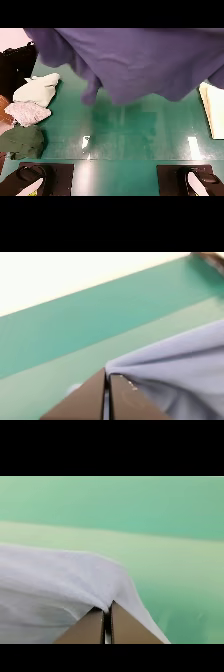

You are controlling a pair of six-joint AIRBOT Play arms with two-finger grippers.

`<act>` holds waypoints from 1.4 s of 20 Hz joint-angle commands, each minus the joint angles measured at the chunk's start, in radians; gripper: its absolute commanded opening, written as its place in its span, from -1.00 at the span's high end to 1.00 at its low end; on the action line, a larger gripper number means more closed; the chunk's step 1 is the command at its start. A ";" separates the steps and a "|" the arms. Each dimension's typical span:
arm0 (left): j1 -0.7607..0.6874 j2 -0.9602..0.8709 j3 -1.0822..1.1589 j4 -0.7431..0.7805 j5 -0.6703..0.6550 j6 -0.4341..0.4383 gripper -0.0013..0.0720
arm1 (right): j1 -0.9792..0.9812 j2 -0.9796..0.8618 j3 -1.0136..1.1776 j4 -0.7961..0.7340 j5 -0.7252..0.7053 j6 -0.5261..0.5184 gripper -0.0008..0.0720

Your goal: Fold the shirts.

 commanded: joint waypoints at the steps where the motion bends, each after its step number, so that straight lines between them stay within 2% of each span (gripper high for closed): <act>1: 0.000 -0.004 0.068 -0.072 -0.078 0.016 0.90 | -0.003 -0.078 0.148 -0.001 0.126 0.007 0.93; 5: 0.001 -0.102 -0.018 -0.008 -0.228 0.080 0.90 | 0.000 -0.271 0.188 0.006 0.307 0.084 0.93; 8: 0.001 -0.230 -0.176 0.092 -0.227 0.085 0.90 | 0.042 -0.410 0.058 -0.010 0.297 0.087 0.93; 10: 0.001 -0.336 -0.277 0.116 -0.162 0.084 0.90 | 0.072 -0.507 -0.032 -0.023 0.233 0.070 0.93; 13: 0.009 -0.505 -0.341 0.128 -0.008 0.080 0.90 | 0.094 -0.633 -0.119 -0.029 0.039 0.051 0.93; 16: 0.063 -0.631 -0.340 0.127 0.133 -0.010 0.89 | 0.112 -0.745 -0.119 -0.028 -0.095 0.047 0.93; 18: 0.111 -0.668 -0.341 0.115 0.207 -0.083 0.89 | 0.124 -0.810 -0.092 -0.028 -0.138 0.045 0.93; 22: 0.169 -0.682 -0.341 0.053 0.268 -0.100 0.89 | 0.124 -0.925 -0.017 0.020 -0.141 0.045 0.93; 23: 0.174 -0.682 -0.341 0.057 0.266 -0.099 0.62 | 0.124 -0.944 -0.002 0.034 -0.141 0.045 0.92; 24: 0.178 -0.682 -0.341 0.057 0.267 -0.100 -0.15 | 0.124 -0.959 0.014 0.034 -0.140 0.045 0.85; 25: 0.182 -0.681 -0.340 0.055 0.261 -0.100 -0.40 | 0.124 -0.969 0.027 0.034 -0.140 0.045 0.40; 26: 0.187 -0.680 -0.340 0.064 0.245 -0.100 -0.40 | 0.123 -0.972 0.039 0.033 -0.138 0.045 0.06; 28: 0.222 -0.670 -0.337 0.071 0.155 -0.100 -0.40 | 0.107 -0.963 0.063 0.033 -0.090 0.042 0.05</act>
